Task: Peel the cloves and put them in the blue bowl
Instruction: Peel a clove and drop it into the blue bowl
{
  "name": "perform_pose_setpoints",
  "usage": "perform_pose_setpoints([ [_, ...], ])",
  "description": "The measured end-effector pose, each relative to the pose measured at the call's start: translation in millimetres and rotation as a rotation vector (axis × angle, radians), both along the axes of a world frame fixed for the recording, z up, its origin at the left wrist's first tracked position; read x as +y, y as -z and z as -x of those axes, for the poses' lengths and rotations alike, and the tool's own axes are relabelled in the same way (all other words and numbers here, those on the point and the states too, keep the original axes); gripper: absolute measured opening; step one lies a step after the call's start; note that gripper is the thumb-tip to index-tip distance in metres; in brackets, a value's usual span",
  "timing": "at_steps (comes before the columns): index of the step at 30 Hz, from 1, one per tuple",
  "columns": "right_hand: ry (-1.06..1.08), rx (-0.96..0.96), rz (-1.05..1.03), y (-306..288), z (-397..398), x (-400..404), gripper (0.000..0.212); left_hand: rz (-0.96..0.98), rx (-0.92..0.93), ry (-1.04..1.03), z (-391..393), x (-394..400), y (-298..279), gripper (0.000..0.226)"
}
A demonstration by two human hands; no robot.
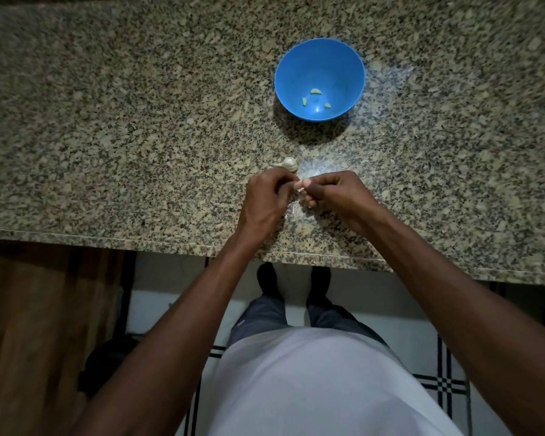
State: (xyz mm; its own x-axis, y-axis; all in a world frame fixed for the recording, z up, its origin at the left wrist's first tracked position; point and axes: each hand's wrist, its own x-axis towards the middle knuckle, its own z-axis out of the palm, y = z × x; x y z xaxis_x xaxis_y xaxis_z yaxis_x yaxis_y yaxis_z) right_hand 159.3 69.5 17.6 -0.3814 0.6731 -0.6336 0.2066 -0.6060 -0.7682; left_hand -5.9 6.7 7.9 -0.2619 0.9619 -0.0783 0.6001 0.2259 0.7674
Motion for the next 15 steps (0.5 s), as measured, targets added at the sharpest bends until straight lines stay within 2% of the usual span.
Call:
perform_pose_setpoints([
  [3, 0.036, 0.026, 0.261, -5, 6, 7, 0.015, -0.153, 0.272, 0.196, -1, -3, 5, 0.008],
  [6, 0.02, 0.056, 0.382, -7, 7, 12, 0.017, -0.205, 0.366, 0.259, 0, -3, 6, 0.015],
  [8, 0.014, 0.035, 0.309, -8, 6, 11, 0.014, -0.184, 0.365, 0.254, -1, -1, 3, 0.015],
  [11, 0.0, -0.007, 0.069, -8, 1, 8, 0.01, -0.145, 0.3, 0.22, -1, 1, 0, 0.014],
  [15, 0.031, 0.014, -0.105, -5, 1, 2, 0.016, -0.034, 0.09, 0.077, -7, -1, -6, 0.019],
])
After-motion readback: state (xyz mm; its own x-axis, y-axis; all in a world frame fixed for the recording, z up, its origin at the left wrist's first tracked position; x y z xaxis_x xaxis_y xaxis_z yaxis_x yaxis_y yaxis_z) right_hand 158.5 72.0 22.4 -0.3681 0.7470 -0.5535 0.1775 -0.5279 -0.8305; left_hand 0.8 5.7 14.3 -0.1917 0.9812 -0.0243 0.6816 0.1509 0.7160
